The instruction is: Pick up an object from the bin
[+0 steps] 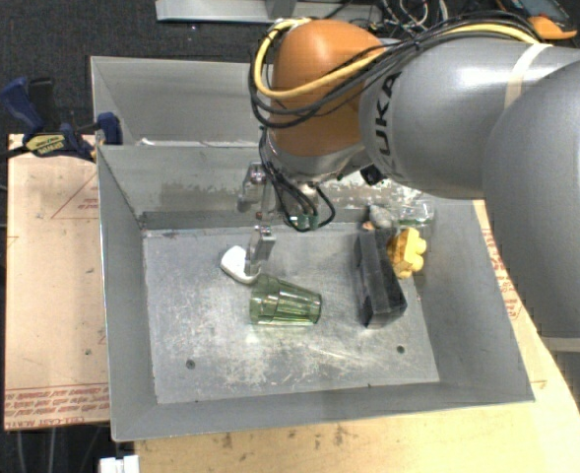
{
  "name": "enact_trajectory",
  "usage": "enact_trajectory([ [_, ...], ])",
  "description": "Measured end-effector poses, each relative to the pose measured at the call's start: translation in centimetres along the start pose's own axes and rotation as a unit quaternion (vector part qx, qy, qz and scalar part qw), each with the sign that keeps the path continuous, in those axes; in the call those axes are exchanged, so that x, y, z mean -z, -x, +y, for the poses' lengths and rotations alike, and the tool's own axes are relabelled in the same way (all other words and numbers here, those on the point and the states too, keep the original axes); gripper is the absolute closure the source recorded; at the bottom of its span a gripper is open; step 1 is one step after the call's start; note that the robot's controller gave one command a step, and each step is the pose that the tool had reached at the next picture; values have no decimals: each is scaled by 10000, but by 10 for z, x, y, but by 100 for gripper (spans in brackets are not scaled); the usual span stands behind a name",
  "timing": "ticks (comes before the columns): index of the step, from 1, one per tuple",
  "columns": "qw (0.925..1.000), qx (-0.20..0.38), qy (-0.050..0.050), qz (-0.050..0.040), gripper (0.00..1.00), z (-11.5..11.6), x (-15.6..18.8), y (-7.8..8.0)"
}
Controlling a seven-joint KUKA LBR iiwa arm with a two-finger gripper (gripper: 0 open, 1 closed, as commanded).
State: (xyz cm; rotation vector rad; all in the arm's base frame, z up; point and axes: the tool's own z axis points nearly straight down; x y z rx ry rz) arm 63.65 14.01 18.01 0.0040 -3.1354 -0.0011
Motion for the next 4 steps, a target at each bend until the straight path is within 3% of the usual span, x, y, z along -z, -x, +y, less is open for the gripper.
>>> enact_trajectory([
  [1,10000,-12,4,-38,0,-1,5,2],
  [2,9987,-501,15,-69,0,-13,-27,-9],
  [3,9997,-229,3,-33,0,-31,-53,-7],
  [4,9963,-855,4,-32,0,-30,-54,-21],
])
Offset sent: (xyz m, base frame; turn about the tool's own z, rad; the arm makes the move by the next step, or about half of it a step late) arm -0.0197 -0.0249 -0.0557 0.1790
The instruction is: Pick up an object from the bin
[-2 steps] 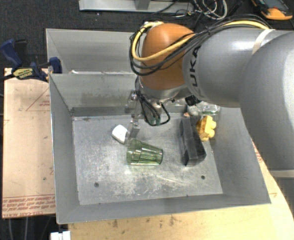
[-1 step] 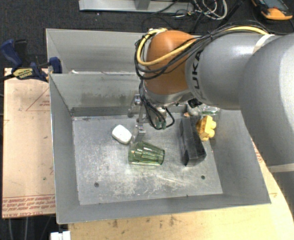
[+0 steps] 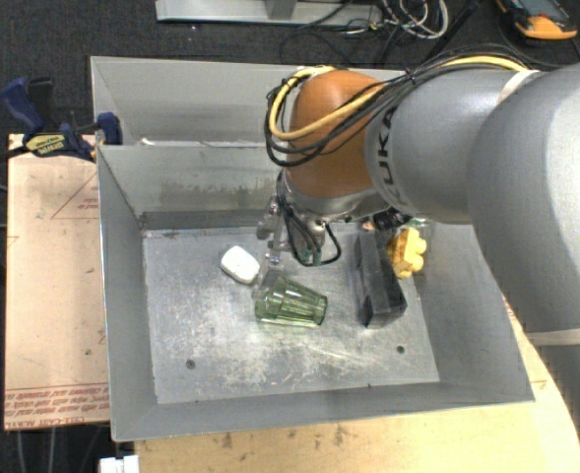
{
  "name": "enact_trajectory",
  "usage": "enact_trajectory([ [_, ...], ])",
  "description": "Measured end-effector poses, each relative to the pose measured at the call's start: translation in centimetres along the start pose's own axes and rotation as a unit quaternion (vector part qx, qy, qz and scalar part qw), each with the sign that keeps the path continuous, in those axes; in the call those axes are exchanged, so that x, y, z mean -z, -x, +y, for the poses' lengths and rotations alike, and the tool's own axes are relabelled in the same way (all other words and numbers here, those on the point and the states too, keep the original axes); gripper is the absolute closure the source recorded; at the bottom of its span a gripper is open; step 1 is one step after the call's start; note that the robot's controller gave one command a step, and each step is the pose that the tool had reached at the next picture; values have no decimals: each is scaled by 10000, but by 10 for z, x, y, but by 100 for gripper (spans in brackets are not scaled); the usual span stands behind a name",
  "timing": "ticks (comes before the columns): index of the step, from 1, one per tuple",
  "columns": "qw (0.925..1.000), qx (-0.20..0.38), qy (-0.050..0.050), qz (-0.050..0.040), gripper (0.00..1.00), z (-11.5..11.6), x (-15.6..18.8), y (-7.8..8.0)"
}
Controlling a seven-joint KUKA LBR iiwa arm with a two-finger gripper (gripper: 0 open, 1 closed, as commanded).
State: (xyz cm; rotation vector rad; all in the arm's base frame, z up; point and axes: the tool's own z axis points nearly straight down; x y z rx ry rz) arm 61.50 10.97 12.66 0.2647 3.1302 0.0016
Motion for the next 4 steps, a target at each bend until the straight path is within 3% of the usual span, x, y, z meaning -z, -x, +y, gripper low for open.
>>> enact_trajectory([
  [1,10000,11,11,-31,0,16,-52,10],
  [2,9940,-1095,32,-29,100,21,-49,9],
  [4,9927,-1204,27,-16,100,21,-46,7],
])
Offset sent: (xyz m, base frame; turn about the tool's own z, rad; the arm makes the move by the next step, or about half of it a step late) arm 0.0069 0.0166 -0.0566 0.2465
